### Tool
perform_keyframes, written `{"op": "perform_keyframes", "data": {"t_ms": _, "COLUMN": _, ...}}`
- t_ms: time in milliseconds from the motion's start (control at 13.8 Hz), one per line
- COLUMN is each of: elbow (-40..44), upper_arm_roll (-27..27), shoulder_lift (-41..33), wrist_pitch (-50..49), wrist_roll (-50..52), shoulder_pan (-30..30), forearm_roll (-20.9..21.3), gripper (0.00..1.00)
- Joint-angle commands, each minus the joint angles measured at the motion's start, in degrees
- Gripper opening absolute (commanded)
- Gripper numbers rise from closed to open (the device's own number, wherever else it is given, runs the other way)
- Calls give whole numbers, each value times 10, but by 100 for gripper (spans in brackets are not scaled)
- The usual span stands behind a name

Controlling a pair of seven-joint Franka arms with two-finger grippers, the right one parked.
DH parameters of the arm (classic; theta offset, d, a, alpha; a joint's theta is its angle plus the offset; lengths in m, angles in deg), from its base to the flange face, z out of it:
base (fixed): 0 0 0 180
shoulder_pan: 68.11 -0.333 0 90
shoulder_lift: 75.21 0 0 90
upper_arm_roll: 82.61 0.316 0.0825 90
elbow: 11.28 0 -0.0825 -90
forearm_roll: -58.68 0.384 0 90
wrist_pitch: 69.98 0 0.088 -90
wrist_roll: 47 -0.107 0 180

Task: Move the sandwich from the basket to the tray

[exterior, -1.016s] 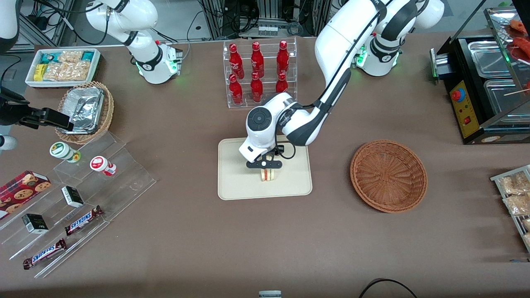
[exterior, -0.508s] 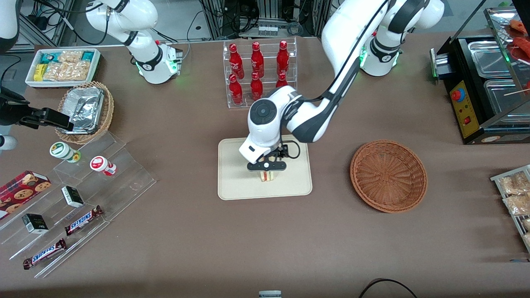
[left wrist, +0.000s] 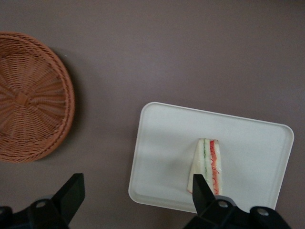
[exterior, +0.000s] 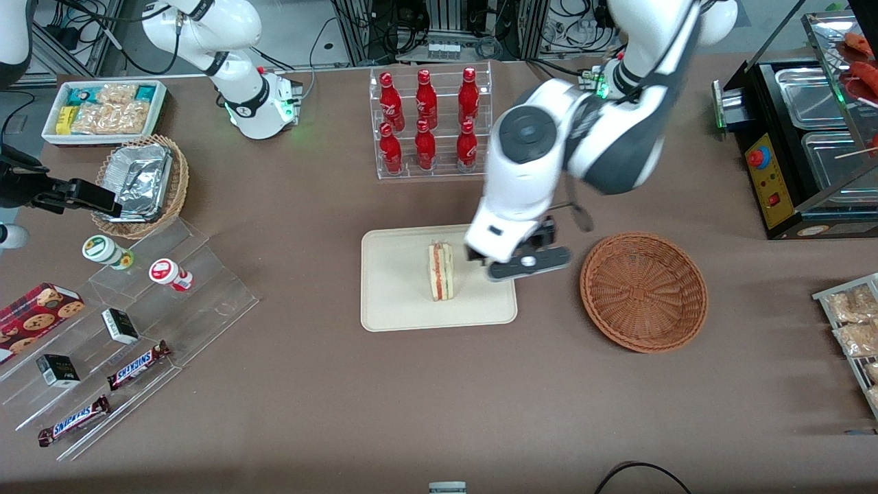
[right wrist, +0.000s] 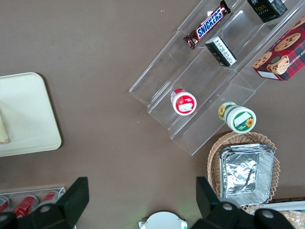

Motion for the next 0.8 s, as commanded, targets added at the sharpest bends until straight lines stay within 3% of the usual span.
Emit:
{"op": "perform_keyframes", "data": {"t_ms": 0, "elbow": -21, "upper_arm_roll": -2, "shoulder_lift": -57, "wrist_pitch": -36, "wrist_roll": -30, "shoulder_pan": -48, "forearm_roll": -9, "gripper": 100}}
{"op": "perform_keyframes", "data": {"t_ms": 290, "elbow": -23, "upper_arm_roll": -3, "shoulder_lift": -94, "wrist_pitch": -103, "wrist_roll": -125, "shoulder_pan": -125, "forearm_roll": -12, "gripper": 100}}
{"op": "perform_keyframes", "data": {"t_ms": 726, "elbow": -72, "upper_arm_roll": -2, "shoulder_lift": -159, "wrist_pitch": -116, "wrist_roll": -294, "shoulder_pan": -233, "forearm_roll": -17, "gripper": 100}}
